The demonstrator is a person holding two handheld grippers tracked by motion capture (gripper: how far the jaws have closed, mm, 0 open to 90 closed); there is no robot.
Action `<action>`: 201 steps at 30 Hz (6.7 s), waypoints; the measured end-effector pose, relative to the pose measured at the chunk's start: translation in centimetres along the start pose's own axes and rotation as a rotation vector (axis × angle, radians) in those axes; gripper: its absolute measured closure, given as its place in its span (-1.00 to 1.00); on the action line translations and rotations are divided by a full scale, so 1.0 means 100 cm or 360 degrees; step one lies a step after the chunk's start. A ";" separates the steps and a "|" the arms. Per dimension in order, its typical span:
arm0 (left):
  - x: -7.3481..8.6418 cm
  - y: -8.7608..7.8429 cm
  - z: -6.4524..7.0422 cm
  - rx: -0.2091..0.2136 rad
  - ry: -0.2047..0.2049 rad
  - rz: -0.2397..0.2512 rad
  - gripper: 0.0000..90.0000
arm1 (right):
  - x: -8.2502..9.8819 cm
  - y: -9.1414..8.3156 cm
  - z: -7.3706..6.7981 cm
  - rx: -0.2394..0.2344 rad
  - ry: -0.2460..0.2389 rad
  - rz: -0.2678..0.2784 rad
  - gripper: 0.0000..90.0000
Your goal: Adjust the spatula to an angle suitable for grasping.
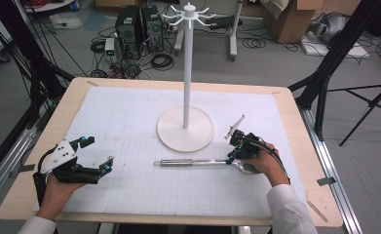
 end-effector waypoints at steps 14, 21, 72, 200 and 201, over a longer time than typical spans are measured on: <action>0.000 0.000 0.000 -0.0001 -0.0006 0.0003 -0.96 | 0.009 -0.006 -0.013 -0.0057 -0.0064 -0.0020 1.00; 0.000 0.000 0.000 0.0001 -0.0004 0.0002 -0.96 | 0.013 -0.009 -0.018 -0.0085 -0.0079 -0.0012 1.00; 0.000 0.001 0.001 0.0008 0.0006 -0.0001 -0.96 | -0.024 -0.044 -0.044 0.0023 -0.0120 0.0315 -0.98; -0.001 0.000 0.000 0.0010 0.0000 0.0003 -0.96 | -0.060 -0.053 -0.064 -0.0142 -0.0289 0.0510 0.66; -0.001 0.000 0.000 0.0010 0.0000 0.0003 -0.96 | -0.060 -0.053 -0.065 -0.0142 -0.0288 0.0516 0.66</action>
Point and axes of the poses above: each handheld gripper's, and its own axes: y roughly forward along the jaws, x roughly out of its underside, z roughly to its right, the point moved 4 cm from there along y, roughly forward along the jaws, and after that the axes turned 14 degrees about x, right-handed, at the moved point
